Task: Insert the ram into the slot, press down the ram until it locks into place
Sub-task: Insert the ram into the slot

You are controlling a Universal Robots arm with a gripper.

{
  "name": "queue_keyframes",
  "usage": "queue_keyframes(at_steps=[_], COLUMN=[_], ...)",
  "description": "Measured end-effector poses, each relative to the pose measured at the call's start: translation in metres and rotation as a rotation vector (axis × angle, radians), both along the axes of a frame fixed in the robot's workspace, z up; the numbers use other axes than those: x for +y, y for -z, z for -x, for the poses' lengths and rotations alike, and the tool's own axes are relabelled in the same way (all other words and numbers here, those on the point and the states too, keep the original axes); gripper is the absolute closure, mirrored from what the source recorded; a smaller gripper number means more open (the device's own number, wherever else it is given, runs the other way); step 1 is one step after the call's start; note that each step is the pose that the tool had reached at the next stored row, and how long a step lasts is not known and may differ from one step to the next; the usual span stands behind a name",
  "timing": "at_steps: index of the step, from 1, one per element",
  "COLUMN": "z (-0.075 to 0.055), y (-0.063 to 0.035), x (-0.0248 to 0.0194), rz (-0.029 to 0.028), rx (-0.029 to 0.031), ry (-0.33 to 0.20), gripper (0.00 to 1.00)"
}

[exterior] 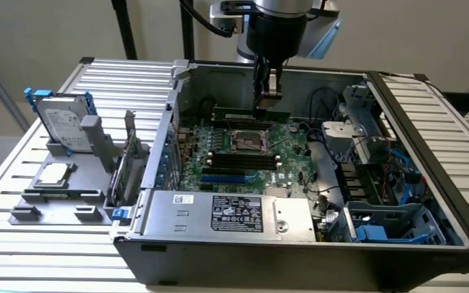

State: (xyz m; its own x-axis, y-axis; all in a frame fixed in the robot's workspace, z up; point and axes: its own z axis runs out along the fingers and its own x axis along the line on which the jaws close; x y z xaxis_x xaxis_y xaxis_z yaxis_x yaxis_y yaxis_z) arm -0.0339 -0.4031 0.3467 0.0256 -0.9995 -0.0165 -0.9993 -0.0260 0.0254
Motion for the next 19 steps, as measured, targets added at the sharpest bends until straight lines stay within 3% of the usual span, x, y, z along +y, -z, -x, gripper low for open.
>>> queue_keyframes(at_steps=[19], z=[-0.002], y=[0.0345], x=[0.0000], rz=[0.0001], rx=[0.0000], ry=[0.001], gripper=[0.87])
